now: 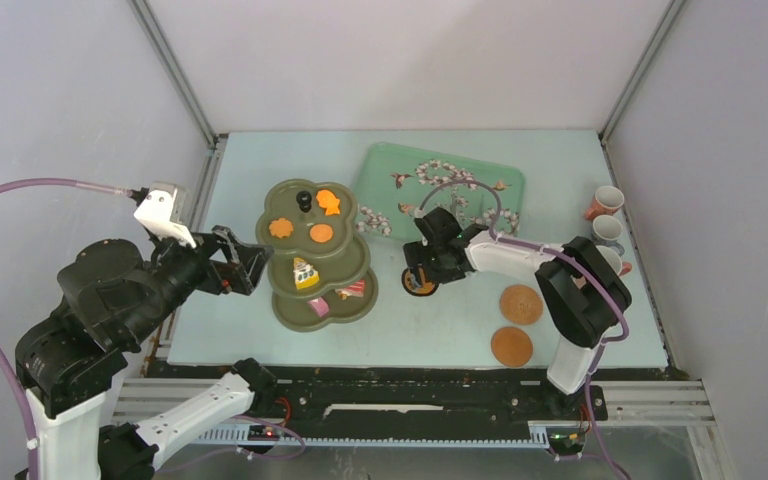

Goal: Serve the afternoon tea

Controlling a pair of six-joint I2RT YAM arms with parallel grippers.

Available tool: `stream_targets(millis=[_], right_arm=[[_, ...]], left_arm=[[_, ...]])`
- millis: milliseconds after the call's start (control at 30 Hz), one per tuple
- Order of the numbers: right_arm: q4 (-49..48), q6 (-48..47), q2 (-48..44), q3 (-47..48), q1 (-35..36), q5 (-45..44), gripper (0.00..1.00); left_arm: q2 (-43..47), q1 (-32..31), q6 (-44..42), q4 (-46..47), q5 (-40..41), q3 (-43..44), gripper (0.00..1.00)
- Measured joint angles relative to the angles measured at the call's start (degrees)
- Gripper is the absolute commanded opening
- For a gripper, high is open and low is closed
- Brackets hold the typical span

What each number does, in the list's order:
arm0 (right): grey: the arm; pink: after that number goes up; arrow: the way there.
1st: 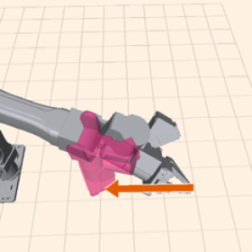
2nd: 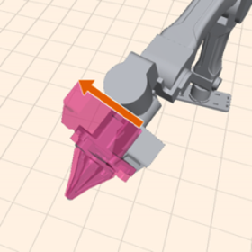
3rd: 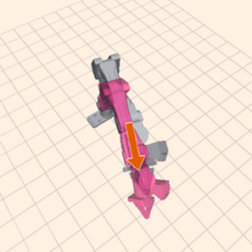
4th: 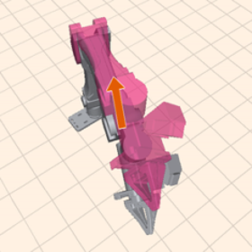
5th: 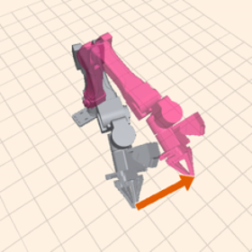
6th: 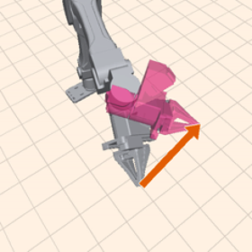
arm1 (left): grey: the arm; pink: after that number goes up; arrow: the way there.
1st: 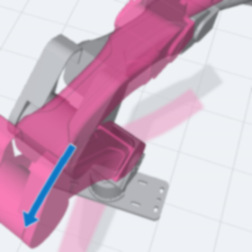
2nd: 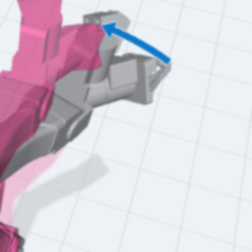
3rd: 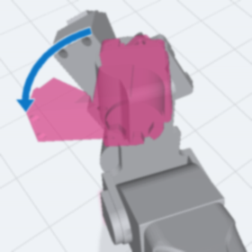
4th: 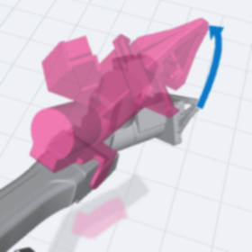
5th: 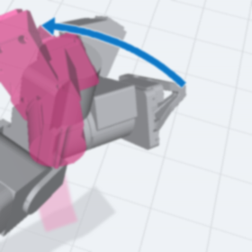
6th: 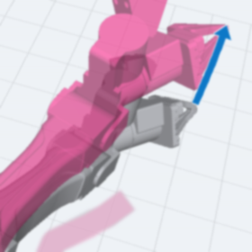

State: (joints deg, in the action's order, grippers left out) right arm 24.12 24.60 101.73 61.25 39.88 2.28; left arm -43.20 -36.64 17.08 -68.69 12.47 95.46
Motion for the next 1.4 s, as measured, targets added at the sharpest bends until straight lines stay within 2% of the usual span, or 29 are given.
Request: stream_targets(millis=[267,400,500,667,767,833,933,1067,1133,1233,1400], right_arm=[[-3.41,5.55,1.42,1.27,2.58,2.60,0.78],[-2.58,9.62,0.61,1.27,0.68,1.81,0.80],[0.28,10.82,-3.82,1.27,-1.64,-0.04,0.80],[8.85,9.38,-21.31,3.93,-7.19,-5.07,0.81],[14.23,7.63,-34.07,5.99,-15.06,-7.63,0.83],[17.68,6.36,-40.74,6.88,-22.82,-9.18,0.84],[22.91,5.40,-45.38,7.21,-34.56,-10.34,0.83],[31.15,7.37,-42.23,7.30,-50.36,-10.08,0.82],[33.83,9.60,-38.75,6.93,-55.43,-10.05,0.81],[36.26,12.41,-34.29,5.51,-59.84,-10.32,0.79],[37.73,16.55,-33.11,4.79,-63.43,-11.96,0.70]], left_arm=[[0.02,0.00,-0.22,-0.07,0.83,0.00,0.98],[0.02,0.00,-0.20,-0.07,0.83,0.00,0.98],[0.11,0.00,-0.20,-0.07,0.87,0.00,0.98],[0.79,0.00,-0.24,-0.04,0.90,-0.11,0.98],[1.60,0.00,-0.44,0.20,0.92,-0.42,0.98],[2.21,0.00,-0.66,0.52,0.92,-0.83,0.98],[3.04,0.00,-0.68,0.85,0.90,-1.53,0.98],[3.50,0.00,-0.85,0.90,0.92,-1.81,0.98],[3.63,-0.13,-1.14,0.92,0.98,-1.81,0.98],[3.85,-0.61,-1.29,0.92,1.40,-1.81,0.98],[3.96,-0.90,-1.77,0.92,2.47,-1.84,0.98]])
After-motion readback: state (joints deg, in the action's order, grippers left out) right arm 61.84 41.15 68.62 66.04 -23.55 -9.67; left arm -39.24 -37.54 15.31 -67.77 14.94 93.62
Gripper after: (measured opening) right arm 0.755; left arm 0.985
